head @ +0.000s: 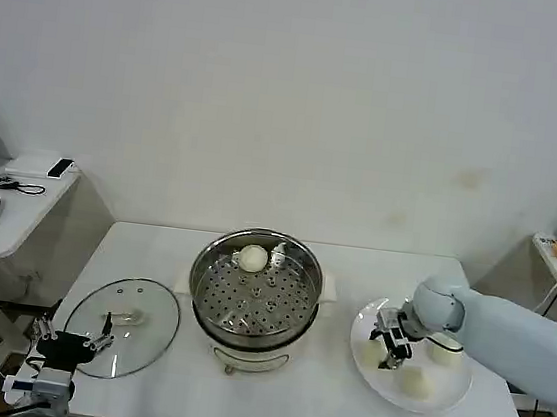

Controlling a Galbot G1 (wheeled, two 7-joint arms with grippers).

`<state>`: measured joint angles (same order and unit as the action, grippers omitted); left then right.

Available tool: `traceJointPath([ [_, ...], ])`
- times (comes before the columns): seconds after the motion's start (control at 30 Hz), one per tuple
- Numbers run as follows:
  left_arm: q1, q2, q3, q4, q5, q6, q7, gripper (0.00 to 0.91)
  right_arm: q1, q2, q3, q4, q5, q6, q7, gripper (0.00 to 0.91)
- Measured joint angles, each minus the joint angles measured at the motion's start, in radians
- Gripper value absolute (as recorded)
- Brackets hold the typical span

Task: Take steamed baozi put them in steamer then cover it.

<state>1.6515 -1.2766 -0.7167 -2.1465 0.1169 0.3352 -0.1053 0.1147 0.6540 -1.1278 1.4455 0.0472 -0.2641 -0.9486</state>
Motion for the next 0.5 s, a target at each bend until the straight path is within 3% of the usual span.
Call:
traceJointPath([
  [0.5, -0.021, 0.0, 0.011, -0.008, -0.008, 0.003, 0.002, 0.907, 0.175, -0.057, -0.035, 0.043, 0.048, 0.012, -0.038, 0.645],
])
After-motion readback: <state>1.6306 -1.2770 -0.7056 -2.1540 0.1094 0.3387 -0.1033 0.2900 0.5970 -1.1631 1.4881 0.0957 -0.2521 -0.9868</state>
